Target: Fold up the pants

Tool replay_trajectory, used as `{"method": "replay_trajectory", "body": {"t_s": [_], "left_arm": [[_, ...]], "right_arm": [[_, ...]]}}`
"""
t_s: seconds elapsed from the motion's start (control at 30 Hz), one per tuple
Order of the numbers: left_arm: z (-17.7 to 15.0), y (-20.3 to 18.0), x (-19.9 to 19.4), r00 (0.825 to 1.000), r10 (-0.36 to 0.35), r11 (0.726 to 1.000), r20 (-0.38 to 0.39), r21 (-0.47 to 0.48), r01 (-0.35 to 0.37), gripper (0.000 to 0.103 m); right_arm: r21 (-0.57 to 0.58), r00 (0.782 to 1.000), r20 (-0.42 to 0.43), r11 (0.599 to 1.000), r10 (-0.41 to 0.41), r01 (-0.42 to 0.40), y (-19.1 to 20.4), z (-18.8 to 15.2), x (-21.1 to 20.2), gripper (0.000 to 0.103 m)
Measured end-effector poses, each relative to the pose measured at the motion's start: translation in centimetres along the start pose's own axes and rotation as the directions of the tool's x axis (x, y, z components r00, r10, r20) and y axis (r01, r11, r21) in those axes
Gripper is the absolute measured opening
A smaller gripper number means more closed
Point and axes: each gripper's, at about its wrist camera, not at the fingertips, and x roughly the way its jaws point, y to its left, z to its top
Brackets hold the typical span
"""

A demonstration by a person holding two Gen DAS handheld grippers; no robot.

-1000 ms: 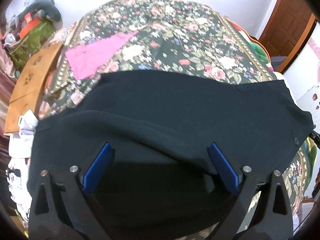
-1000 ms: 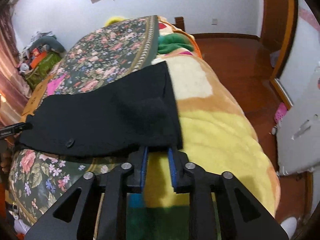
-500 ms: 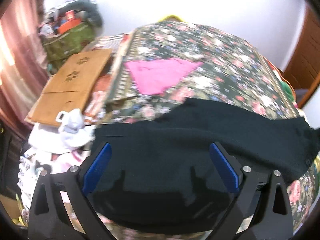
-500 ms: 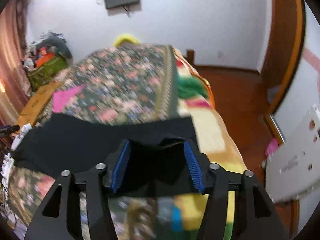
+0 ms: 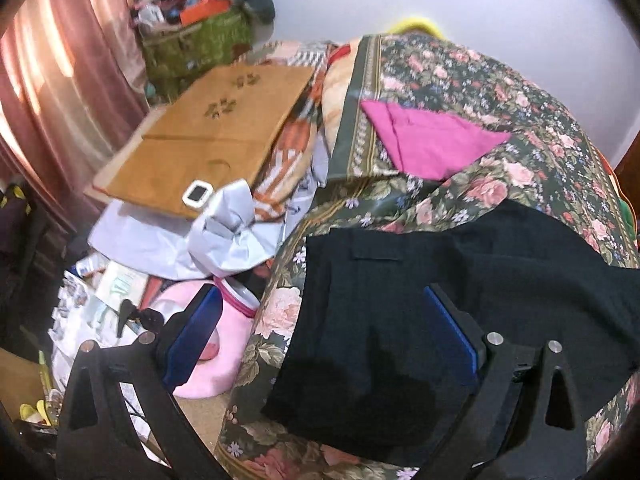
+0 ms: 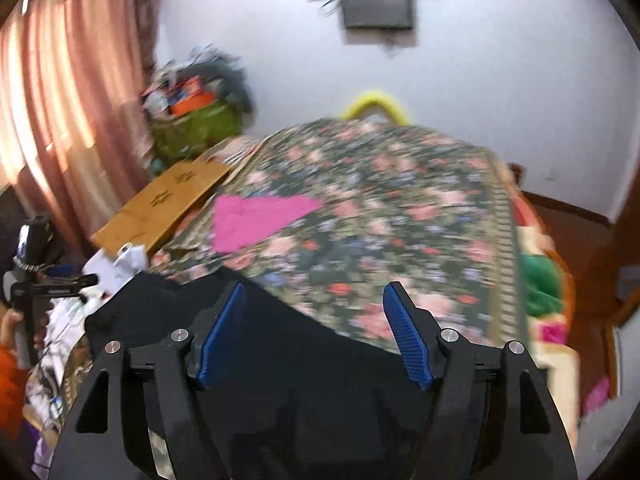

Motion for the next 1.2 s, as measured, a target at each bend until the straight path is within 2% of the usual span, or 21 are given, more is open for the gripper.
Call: {"method": "replay_trajectory", "body": {"t_s": [0.1, 0.23, 0.4, 0.5, 0.53, 0.6, 0.67, 0.7, 0.73, 0.77, 0.8, 0.83, 0.93, 1.0, 1.03, 1.07, 1.1, 1.17, 1.2], "left_arm": [[0.7, 0.5, 1.9, 0.999, -0.018, 1.000, -0.043, -0.002, 0.018, 0.100], [2.0, 0.7, 4.8, 0.992, -0.078, 0.997, -0.104, -0.010, 0.077, 0.100], [3.1, -0.1, 8.9, 0.969, -0.148, 0.988, -0.196, 0.003, 0.151, 0.099], [3.1, -0.6, 10.9, 0.952, -0.171, 0.984, -0.255, 0.005, 0.178, 0.090], [3.0, -0.7, 11.6, 0.945, -0.180, 0.982, -0.274, 0.005, 0.188, 0.087], [2.6, -0.8, 12.8, 0.934, -0.201, 0.978, -0.297, -0.006, 0.209, 0.086], [2.1, -0.7, 13.1, 0.932, -0.220, 0.975, -0.288, -0.024, 0.223, 0.083], [1.9, -0.7, 12.9, 0.935, -0.229, 0.973, -0.272, -0.021, 0.232, 0.079], [1.8, -0.8, 12.7, 0.935, -0.241, 0.969, -0.260, -0.016, 0.246, 0.066], [1.6, -1.0, 12.4, 0.934, -0.255, 0.965, -0.250, -0.011, 0.261, 0.058], [1.3, -1.2, 12.0, 0.942, -0.239, 0.969, -0.234, 0.005, 0.247, 0.056], [1.2, -1.3, 11.7, 0.947, -0.231, 0.970, -0.223, 0.019, 0.241, 0.051], [0.8, -1.9, 10.8, 0.965, -0.184, 0.978, -0.187, 0.066, 0.199, 0.041], [0.6, -2.0, 10.3, 0.976, -0.140, 0.984, -0.169, 0.082, 0.156, 0.034], [0.4, -1.9, 10.0, 0.983, -0.100, 0.988, -0.157, 0.097, 0.116, 0.029], [0.1, -1.9, 9.8, 0.990, -0.039, 0.990, -0.139, 0.127, 0.057, 0.029], [-0.3, -1.7, 9.8, 0.991, -0.002, 0.988, -0.132, 0.153, 0.022, 0.029], [-1.0, -1.0, 10.3, 0.986, 0.048, 0.989, -0.162, 0.145, -0.025, 0.027], [-1.2, -0.6, 10.4, 0.985, 0.042, 0.990, -0.170, 0.139, -0.018, 0.027]], "right_arm": [[-0.038, 0.995, -0.080, 0.997, 0.062, -0.065, 2.3, 0.7, 4.5, 0.068], [-0.081, 0.975, -0.187, 0.987, 0.118, -0.135, 4.5, 1.1, 9.8, 0.068], [-0.127, 0.943, -0.298, 0.972, 0.151, -0.196, 6.6, 1.5, 15.2, 0.067], [-0.127, 0.922, -0.353, 0.968, 0.162, -0.218, 7.4, 1.7, 18.0, 0.067], [-0.131, 0.918, -0.364, 0.967, 0.160, -0.220, 7.6, 1.8, 18.9, 0.063], [-0.119, 0.908, -0.379, 0.964, 0.178, -0.239, 7.8, 1.9, 20.2, 0.058], [-0.088, 0.894, -0.399, 0.962, 0.205, -0.260, 8.0, 1.8, 21.6, 0.052], [-0.078, 0.886, -0.411, 0.960, 0.213, -0.267, 8.1, 1.7, 22.1, 0.049], [-0.070, 0.877, -0.428, 0.960, 0.218, -0.272, 8.2, 1.6, 22.6, 0.044], [-0.077, 0.872, -0.444, 0.960, 0.207, -0.268, 8.5, 1.3, 23.1, 0.040], [-0.103, 0.876, -0.442, 0.959, 0.194, -0.264, 8.8, 1.2, 23.3, 0.035], [-0.122, 0.878, -0.439, 0.956, 0.188, -0.266, 9.1, 1.3, 23.3, 0.024], [-0.175, 0.885, -0.434, 0.948, 0.168, -0.265, 9.6, 1.4, 23.1, 0.011], [-0.216, 0.897, -0.417, 0.943, 0.145, -0.253, 9.8, 1.2, 22.8, 0.009], [-0.229, 0.904, -0.408, 0.943, 0.132, -0.241, 9.9, 1.2, 22.8, 0.008], [-0.239, 0.907, -0.403, 0.943, 0.120, -0.231, 9.9, 1.2, 22.9, 0.008], [-0.246, 0.910, -0.399, 0.943, 0.111, -0.223, 9.9, 1.2, 23.1, 0.008], [-0.249, 0.915, -0.393, 0.947, 0.092, -0.203, 10.0, 1.0, 23.4, 0.008], [-0.246, 0.912, -0.400, 0.948, 0.089, -0.200, 10.0, 0.9, 23.6, 0.008]]}}
